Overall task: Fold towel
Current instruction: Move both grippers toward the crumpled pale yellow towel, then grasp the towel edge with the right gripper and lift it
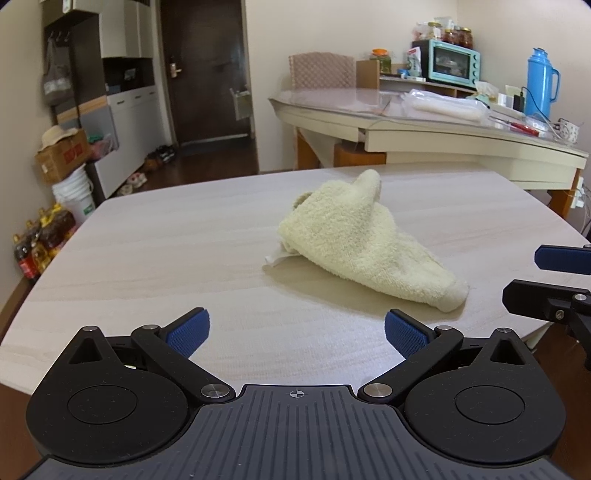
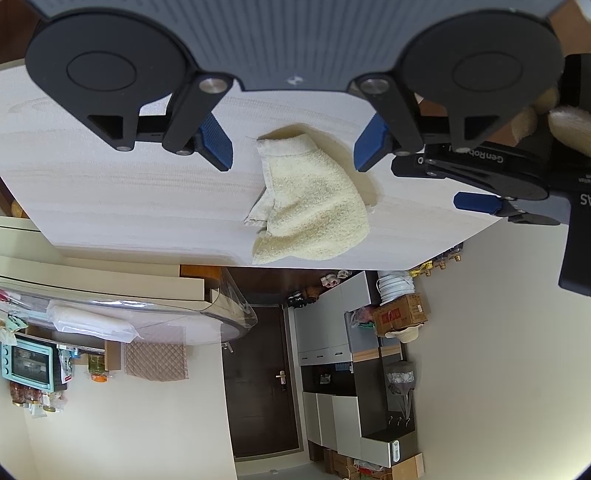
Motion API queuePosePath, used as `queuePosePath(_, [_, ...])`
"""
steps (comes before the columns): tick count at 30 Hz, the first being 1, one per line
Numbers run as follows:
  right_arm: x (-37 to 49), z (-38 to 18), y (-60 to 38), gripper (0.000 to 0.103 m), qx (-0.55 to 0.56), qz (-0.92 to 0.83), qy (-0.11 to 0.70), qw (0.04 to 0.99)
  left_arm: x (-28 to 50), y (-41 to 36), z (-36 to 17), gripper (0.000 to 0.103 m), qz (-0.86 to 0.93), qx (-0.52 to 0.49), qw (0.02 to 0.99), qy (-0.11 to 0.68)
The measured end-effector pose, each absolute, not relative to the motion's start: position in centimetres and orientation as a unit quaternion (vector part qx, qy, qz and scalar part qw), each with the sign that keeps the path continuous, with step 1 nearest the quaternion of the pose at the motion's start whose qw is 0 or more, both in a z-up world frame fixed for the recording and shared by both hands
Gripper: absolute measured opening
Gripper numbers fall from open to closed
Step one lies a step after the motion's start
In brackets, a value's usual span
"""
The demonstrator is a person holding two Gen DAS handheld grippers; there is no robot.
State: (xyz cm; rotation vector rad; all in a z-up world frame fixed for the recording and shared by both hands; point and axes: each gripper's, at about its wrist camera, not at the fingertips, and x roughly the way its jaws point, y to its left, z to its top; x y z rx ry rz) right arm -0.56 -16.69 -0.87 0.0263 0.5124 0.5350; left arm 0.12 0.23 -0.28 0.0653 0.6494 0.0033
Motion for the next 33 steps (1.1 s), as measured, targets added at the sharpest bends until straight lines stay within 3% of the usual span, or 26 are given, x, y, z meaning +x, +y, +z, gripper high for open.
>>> queuePosePath(20, [5.5, -0.6, -14.7, 0.075, 0.01, 0.278, 0.262, 0.924, 3.7, 1.8, -0.1, 0.103, 0.008, 0.034, 0.944, 0.329])
queuePosePath(33, [14.8, -1.9, -12.7, 0.073, 0.062, 0.304, 0.294, 0.904, 8.4, 3.8, -0.5, 0.103, -0.009, 0.064, 0.939, 0.339])
